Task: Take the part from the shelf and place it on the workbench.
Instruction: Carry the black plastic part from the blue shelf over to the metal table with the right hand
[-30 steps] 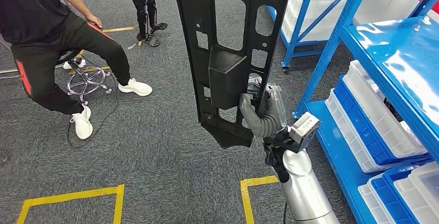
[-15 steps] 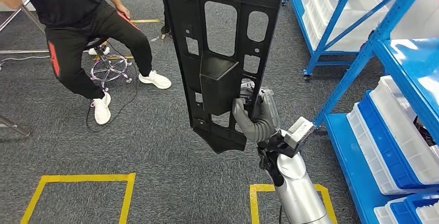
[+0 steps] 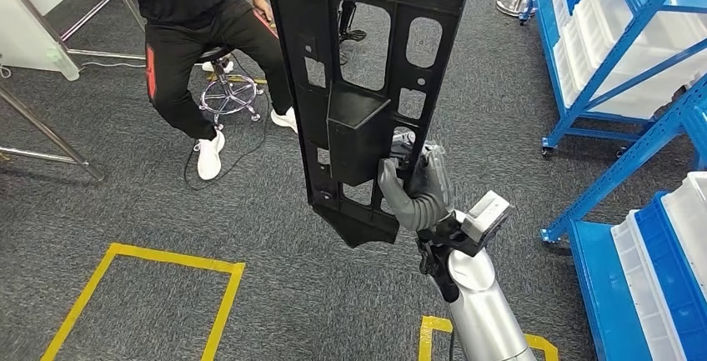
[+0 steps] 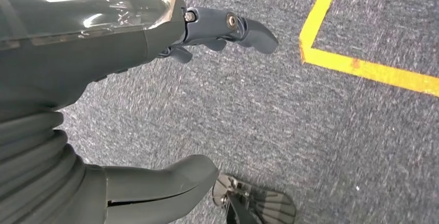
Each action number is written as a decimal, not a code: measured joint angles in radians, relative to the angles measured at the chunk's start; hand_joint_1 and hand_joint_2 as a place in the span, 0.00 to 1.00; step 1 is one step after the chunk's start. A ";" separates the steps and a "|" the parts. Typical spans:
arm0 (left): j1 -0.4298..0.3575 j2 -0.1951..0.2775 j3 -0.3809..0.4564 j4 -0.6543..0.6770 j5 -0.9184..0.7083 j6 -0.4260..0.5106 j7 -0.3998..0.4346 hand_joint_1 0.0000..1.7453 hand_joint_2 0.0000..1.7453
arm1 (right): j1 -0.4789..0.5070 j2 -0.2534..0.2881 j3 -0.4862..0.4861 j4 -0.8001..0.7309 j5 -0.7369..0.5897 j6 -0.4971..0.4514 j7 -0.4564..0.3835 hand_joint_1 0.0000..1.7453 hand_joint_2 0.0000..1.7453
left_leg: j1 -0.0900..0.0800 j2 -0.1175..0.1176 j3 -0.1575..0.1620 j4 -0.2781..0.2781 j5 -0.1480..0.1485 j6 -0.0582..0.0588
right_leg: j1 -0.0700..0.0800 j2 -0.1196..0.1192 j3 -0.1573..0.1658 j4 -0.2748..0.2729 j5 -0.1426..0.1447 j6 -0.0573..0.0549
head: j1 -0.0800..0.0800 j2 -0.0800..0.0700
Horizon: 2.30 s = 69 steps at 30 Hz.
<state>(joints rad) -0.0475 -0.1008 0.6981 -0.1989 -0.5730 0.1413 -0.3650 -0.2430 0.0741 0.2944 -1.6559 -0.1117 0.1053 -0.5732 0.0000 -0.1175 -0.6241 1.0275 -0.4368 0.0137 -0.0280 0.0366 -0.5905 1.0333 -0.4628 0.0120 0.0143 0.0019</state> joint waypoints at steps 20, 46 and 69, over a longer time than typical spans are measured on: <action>-0.004 0.006 0.007 0.000 -0.004 -0.014 -0.018 0.00 1.00 | 0.015 -0.003 -0.001 0.001 0.001 0.002 -0.004 1.00 1.00 | 0.003 0.098 0.035 -0.044 0.017 0.035 | 0.014 -0.047 -0.090 0.229 -0.117 0.001 | 0.001 0.000; -0.001 0.002 0.044 0.001 0.006 -0.031 0.006 0.00 1.00 | -0.009 -0.003 0.000 0.012 0.008 0.024 -0.003 1.00 1.00 | -0.020 0.153 0.017 -0.026 0.007 0.047 | 0.032 -0.134 0.031 -0.001 -0.036 -0.006 | -0.008 0.000; -0.005 -0.009 0.045 0.002 -0.012 0.000 0.036 0.00 1.00 | -0.018 -0.025 -0.003 0.046 -0.002 0.024 -0.014 1.00 1.00 | 0.010 0.122 -0.106 0.200 -0.065 -0.011 | 0.006 -0.092 0.020 -0.006 -0.016 -0.014 | -0.013 0.000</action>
<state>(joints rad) -0.0523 -0.1098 0.7432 -0.1969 -0.5849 0.1413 -0.3286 -0.2612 0.0495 0.2918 -1.6097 -0.1135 0.1293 -0.5869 0.0103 0.0042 -0.7302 1.2280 -0.5014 0.0022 -0.0221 -0.0555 -0.5700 1.0268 -0.4785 -0.0019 0.0011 0.0019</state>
